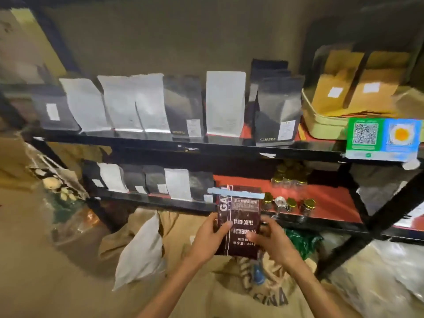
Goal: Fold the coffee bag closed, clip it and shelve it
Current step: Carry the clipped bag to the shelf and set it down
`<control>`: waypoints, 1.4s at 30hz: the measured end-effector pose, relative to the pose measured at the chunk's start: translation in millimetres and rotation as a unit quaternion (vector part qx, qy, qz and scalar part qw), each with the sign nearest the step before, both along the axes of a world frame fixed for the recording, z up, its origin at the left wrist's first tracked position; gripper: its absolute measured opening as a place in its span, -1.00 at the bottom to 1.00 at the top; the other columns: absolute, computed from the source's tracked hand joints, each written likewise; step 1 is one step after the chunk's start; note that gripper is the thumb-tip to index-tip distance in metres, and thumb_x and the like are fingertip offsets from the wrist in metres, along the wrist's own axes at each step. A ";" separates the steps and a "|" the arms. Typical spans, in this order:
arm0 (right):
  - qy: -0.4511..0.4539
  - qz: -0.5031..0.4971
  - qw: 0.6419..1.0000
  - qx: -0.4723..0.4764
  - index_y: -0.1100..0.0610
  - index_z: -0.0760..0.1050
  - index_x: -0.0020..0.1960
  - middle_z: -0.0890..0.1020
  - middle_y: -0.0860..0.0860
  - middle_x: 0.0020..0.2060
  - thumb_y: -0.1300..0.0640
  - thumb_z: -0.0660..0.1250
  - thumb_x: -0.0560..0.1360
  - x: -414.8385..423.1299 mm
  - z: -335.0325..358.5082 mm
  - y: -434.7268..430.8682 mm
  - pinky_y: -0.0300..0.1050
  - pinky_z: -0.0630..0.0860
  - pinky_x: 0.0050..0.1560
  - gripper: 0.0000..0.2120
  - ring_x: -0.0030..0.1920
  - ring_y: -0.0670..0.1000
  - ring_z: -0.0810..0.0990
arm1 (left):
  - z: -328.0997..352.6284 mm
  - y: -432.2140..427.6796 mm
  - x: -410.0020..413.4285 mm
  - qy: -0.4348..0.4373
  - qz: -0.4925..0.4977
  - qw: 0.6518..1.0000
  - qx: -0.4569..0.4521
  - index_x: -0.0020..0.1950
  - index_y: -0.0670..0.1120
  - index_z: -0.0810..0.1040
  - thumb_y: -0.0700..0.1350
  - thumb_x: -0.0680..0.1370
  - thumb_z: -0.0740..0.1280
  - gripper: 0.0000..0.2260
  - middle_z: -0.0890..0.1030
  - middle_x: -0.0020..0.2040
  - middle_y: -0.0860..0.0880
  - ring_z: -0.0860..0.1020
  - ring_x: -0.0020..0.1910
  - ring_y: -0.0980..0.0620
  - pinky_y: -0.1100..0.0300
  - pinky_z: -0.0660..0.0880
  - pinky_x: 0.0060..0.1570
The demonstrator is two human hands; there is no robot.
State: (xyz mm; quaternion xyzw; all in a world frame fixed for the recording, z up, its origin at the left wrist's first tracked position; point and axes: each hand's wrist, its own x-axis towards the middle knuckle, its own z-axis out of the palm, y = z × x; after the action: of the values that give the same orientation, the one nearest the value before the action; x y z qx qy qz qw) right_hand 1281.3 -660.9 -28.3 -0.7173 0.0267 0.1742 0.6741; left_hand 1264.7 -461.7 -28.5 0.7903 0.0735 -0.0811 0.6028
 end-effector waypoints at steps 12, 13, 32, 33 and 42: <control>-0.073 -0.127 0.986 -0.077 0.33 0.45 0.09 0.75 0.02 -0.16 0.51 0.41 0.40 209.4 -116.7 18.6 -0.45 0.55 -0.24 -0.68 -0.20 -0.23 0.70 | -76.6 95.0 273.7 -0.354 -0.135 0.805 0.456 0.27 -0.09 0.59 0.05 0.45 0.48 -0.56 0.63 0.24 -0.10 0.56 0.26 -0.16 -0.10 0.37 0.32; -0.082 -0.128 0.984 -0.092 0.28 0.47 0.08 0.76 -0.02 -0.17 0.49 0.42 0.39 217.9 -127.4 23.8 -0.49 0.53 -0.23 -0.68 -0.19 -0.25 0.70 | -83.7 105.8 285.7 -0.328 -0.145 0.818 0.450 0.33 -0.03 0.53 0.17 0.47 0.38 -0.51 0.60 0.29 -0.05 0.51 0.30 -0.12 -0.05 0.34 0.33; -0.160 -0.085 0.959 -0.219 -0.28 0.43 0.06 0.64 -0.47 -0.05 0.11 0.49 0.41 241.8 -226.7 56.8 -0.31 0.42 -0.04 -0.60 -0.03 -0.45 0.58 | -110.5 120.8 331.4 -0.184 -0.250 0.829 0.465 -0.08 0.19 0.56 0.14 0.41 0.47 -0.84 0.64 -0.15 0.15 0.58 -0.15 0.09 0.09 0.46 -0.13; -0.164 -0.090 0.957 -0.222 -0.28 0.41 0.08 0.63 -0.49 -0.05 0.05 0.47 0.40 240.2 -228.0 59.2 -0.34 0.41 -0.06 -0.62 -0.03 -0.47 0.56 | -108.5 121.4 330.9 -0.184 -0.251 0.826 0.470 -0.08 0.20 0.56 0.15 0.41 0.47 -0.84 0.63 -0.15 0.16 0.57 -0.14 0.08 0.08 0.45 -0.14; -0.132 -0.007 0.959 -0.250 -0.31 0.21 0.35 0.58 -0.35 0.09 -0.08 0.35 0.48 232.8 -213.0 64.4 -0.12 0.52 0.13 -0.48 0.11 -0.27 0.56 | -92.2 126.0 332.9 -0.141 -0.300 0.847 0.415 -0.03 0.07 0.61 0.02 0.42 0.52 -0.82 0.68 -0.13 0.06 0.63 -0.15 0.08 0.01 0.59 -0.12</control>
State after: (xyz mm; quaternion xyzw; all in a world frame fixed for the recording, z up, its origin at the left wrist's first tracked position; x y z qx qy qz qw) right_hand 1514.1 -596.5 -241.3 -0.8794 -0.0152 0.0609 0.4720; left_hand 1597.6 -335.8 -120.8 0.9533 -0.2267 -0.1076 0.1682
